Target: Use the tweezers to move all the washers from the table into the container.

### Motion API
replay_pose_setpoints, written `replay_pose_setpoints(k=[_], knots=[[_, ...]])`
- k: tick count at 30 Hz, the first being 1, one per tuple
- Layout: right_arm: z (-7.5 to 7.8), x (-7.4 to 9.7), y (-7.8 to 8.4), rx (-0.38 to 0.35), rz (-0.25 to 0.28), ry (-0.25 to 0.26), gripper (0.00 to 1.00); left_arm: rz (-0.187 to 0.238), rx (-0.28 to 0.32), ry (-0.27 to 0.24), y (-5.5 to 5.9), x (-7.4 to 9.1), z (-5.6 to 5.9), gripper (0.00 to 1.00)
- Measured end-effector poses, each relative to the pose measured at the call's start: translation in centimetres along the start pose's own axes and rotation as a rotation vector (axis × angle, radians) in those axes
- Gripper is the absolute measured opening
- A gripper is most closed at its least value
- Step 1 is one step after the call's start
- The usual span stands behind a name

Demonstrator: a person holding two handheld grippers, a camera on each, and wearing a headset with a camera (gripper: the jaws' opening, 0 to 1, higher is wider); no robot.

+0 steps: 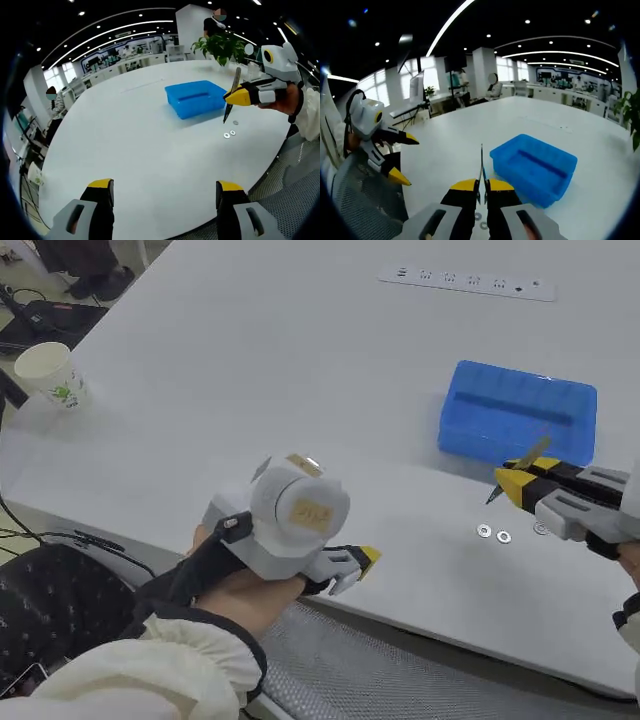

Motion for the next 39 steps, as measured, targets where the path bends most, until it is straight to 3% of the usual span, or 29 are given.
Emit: replay_pose_setpoints(k=[8, 23, 39], knots=[[0.0, 0.1, 1.7, -0.027, -0.035, 0.006, 0.03, -0.008, -0.006, 0.002, 0.1, 0.0, 0.1, 0.85], [0.5, -0.2, 2.5, -0.041, -0.032, 0.023, 0.04, -0.017, -0.009, 0.001, 0.2, -0.2, 0.0, 0.85], [-0.3, 0.0, 2.8, -0.004, -0.038, 0.015, 0.04, -0.026, -0.018, 0.003, 0.2, -0.2, 0.1, 0.84]])
Point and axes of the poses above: the centre of the closed fingertips' face, and the gripper's own axes: x roughly backward along the fingers, z roughly to its right, y roughly out of its underside, the point moved 6 cm from there along x, roughly backward along the fingers, and after that the axes turned 6 degrees about -x, right-handed, at the moved point
